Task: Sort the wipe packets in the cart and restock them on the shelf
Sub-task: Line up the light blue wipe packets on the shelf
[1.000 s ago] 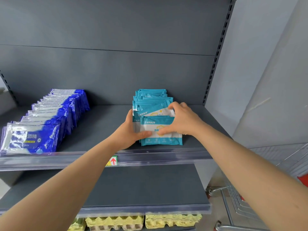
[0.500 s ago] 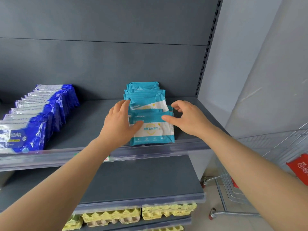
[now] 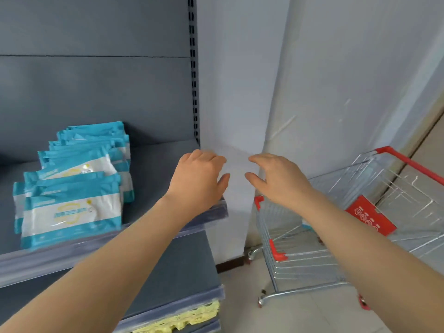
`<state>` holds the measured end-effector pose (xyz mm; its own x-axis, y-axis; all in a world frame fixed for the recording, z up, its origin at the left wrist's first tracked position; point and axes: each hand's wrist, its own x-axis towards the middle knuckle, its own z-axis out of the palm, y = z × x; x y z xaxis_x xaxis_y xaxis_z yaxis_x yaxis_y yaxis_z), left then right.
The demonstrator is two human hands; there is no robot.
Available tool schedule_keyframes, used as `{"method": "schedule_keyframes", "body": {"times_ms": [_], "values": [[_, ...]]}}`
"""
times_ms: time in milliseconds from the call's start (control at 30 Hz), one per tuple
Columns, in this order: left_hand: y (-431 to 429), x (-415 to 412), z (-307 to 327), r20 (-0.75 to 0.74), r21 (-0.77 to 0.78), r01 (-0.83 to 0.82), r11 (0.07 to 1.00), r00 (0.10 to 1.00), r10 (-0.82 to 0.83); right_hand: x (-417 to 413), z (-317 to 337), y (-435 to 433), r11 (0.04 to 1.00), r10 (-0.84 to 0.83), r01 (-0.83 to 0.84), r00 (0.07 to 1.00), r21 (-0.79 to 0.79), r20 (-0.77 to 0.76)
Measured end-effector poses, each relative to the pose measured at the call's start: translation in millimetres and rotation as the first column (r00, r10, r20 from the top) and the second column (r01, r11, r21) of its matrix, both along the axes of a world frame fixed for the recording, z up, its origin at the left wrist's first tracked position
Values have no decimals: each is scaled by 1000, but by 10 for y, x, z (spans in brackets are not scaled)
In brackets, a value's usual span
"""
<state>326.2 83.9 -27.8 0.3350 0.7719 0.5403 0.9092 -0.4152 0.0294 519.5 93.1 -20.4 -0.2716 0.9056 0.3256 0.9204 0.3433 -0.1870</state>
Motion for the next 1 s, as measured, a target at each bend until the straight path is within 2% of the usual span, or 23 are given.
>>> {"method": "schedule_keyframes", "body": {"times_ms": [300,433,633,733,867,1000], "values": [[758,2159,-500,-25,-180,80,980,996,-86,2289,-440,497,972,-146,163,983,-167,109],[1147,2893,-892,-90,-286,104,952,987,-135,3097,-780,823,930,-233,255,966,-264,111],[1953,3780,-1630,-162,-458,80,886,972,-172,4075,-1548,1499,853,-358,379,925,-358,128],[2457,4184,-2048,-194,-519,73,852,960,-200,4450,-1944,1908,820,-361,380,924,-427,129],[3134,4690,-2705,-166,-626,54,778,966,-201,4933,-2598,2459,763,-417,370,908,-529,34],[3665,5131,-3517,-164,-718,18,696,967,-194,5325,-3335,2913,678,-463,393,885,-620,55]]}}
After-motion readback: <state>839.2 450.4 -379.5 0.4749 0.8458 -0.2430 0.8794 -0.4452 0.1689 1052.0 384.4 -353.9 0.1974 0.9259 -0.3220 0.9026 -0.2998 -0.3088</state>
